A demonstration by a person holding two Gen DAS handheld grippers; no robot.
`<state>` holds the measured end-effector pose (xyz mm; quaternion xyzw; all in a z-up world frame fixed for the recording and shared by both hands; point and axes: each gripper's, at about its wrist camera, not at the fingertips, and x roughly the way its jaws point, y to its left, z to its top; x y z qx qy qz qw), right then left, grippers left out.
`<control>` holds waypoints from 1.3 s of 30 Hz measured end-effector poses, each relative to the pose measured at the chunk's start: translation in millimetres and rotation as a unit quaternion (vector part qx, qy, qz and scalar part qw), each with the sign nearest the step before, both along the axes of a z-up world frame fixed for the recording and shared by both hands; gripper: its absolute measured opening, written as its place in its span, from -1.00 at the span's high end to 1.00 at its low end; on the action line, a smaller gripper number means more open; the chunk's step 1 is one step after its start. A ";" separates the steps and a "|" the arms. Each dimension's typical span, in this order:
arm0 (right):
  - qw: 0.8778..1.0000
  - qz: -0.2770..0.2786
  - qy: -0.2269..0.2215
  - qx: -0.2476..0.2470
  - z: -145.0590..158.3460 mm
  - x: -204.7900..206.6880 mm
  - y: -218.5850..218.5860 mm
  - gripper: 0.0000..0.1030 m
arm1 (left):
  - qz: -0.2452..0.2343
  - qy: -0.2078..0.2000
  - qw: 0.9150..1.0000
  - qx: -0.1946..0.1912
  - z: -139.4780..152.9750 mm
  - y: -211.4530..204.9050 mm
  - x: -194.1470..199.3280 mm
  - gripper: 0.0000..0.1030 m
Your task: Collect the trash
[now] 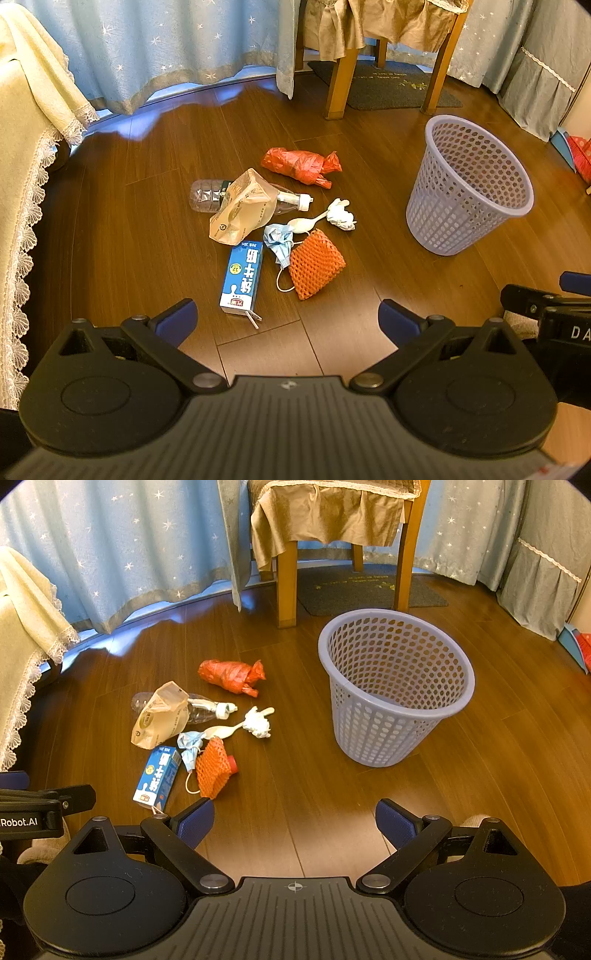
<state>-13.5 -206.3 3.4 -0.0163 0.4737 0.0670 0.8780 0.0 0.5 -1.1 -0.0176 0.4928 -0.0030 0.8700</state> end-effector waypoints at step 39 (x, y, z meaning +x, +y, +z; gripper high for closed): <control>1.000 0.005 -0.008 -0.001 -2.1 1.7 2.5 -0.79 | 0.019 0.003 0.999 -0.026 0.8 6.6 1.3 -0.98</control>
